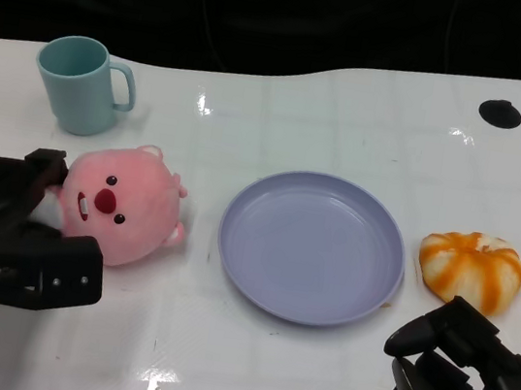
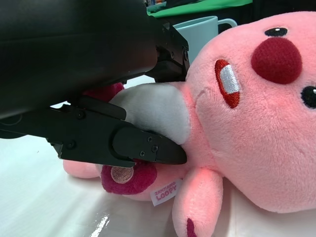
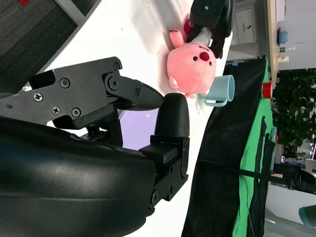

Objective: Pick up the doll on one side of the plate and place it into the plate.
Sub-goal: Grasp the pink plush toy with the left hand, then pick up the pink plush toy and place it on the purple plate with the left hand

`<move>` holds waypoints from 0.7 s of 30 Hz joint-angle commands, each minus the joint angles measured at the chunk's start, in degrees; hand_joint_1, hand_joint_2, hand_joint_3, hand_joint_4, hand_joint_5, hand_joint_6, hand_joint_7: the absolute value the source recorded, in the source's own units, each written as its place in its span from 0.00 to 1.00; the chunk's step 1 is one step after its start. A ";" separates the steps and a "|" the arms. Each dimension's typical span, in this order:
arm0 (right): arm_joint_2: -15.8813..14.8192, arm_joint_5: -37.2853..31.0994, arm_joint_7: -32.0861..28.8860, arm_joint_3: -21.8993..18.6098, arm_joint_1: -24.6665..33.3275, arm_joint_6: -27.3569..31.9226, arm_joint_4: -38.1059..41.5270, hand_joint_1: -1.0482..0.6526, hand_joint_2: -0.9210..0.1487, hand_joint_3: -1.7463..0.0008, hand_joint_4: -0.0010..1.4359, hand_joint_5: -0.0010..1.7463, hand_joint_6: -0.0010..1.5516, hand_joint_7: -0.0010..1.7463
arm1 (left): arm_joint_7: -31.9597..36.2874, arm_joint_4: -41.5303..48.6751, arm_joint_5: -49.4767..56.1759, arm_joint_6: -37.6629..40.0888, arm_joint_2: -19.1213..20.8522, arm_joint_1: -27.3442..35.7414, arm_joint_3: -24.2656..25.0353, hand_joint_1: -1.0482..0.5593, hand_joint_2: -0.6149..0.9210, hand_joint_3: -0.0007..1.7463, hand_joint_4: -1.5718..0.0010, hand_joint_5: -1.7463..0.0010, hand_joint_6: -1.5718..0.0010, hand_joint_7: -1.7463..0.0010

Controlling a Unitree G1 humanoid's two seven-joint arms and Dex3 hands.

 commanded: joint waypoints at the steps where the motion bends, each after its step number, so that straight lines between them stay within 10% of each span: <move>1: -0.72 0.24 0.20 -0.64 -0.04 -0.31 -0.15 0.43 0.00 0.67 0.37 0.98 0.27 0.93 | 3.75 -1.49 -0.66 -0.02 0.65 1.77 1.39 0.53 0.97 0.23 0.45 0.00 0.59 0.00; 21: -0.70 0.09 0.08 -0.31 -0.61 1.07 -0.33 0.43 0.00 0.68 0.37 0.98 0.27 0.93 | -0.24 -21.75 -3.45 3.14 1.26 6.46 7.84 0.53 0.77 0.56 0.42 0.00 0.55 0.00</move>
